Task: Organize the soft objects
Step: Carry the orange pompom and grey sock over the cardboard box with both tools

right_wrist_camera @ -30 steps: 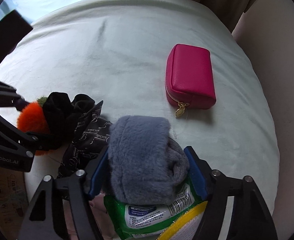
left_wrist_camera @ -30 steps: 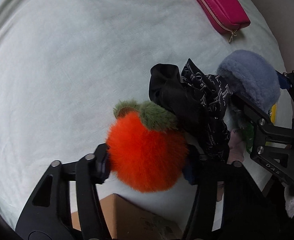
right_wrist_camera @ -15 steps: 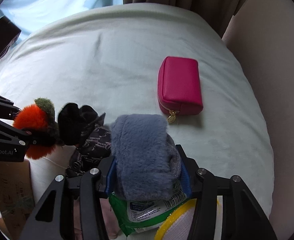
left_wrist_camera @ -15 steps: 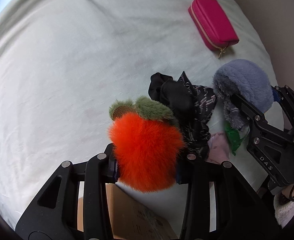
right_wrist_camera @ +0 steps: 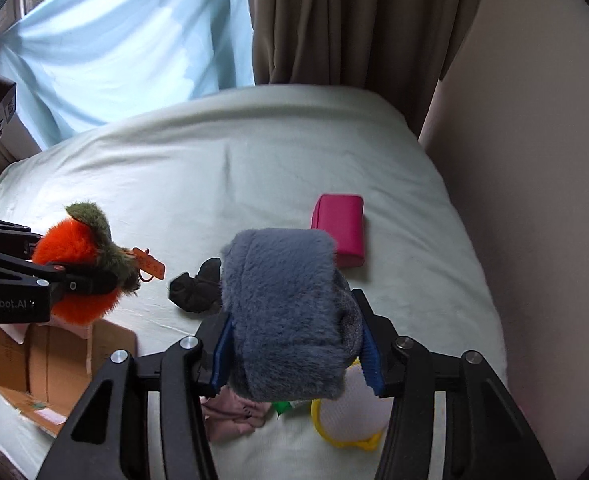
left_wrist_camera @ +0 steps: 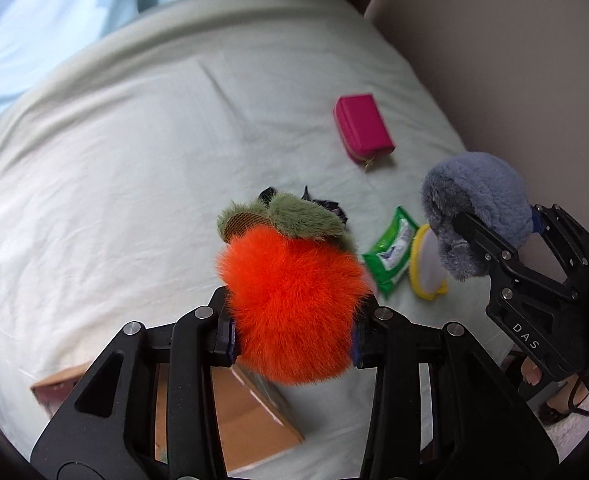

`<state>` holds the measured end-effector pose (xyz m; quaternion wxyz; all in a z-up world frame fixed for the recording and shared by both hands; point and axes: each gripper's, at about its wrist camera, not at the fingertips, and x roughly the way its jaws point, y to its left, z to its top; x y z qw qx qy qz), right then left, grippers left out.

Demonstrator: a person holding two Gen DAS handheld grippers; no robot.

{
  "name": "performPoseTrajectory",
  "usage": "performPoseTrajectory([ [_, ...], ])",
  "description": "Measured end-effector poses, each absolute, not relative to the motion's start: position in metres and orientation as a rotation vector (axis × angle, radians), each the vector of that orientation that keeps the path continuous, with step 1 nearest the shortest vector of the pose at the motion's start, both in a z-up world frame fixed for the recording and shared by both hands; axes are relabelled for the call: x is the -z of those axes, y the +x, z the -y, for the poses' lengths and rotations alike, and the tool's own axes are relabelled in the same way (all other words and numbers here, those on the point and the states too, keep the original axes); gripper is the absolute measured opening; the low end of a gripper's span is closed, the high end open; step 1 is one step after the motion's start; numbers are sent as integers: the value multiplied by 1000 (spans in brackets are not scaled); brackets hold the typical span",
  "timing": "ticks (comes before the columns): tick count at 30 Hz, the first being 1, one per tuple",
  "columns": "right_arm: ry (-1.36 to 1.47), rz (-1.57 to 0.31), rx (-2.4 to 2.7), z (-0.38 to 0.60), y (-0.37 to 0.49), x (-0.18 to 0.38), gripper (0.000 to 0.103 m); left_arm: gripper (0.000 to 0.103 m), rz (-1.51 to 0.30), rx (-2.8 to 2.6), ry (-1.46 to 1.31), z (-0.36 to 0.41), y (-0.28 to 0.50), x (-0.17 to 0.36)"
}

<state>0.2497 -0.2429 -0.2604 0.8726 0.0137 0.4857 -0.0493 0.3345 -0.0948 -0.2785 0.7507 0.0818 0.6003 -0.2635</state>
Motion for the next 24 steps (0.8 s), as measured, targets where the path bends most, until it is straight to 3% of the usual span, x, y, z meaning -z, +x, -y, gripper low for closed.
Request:
performPoseTrajectory([
  [12, -19, -953, -75, 190, 209, 153, 48, 35, -1174, 397, -46, -8, 249, 187],
  [24, -38, -1043, -284, 54, 204, 176, 48, 35, -1210, 151, -204, -150, 224, 226],
])
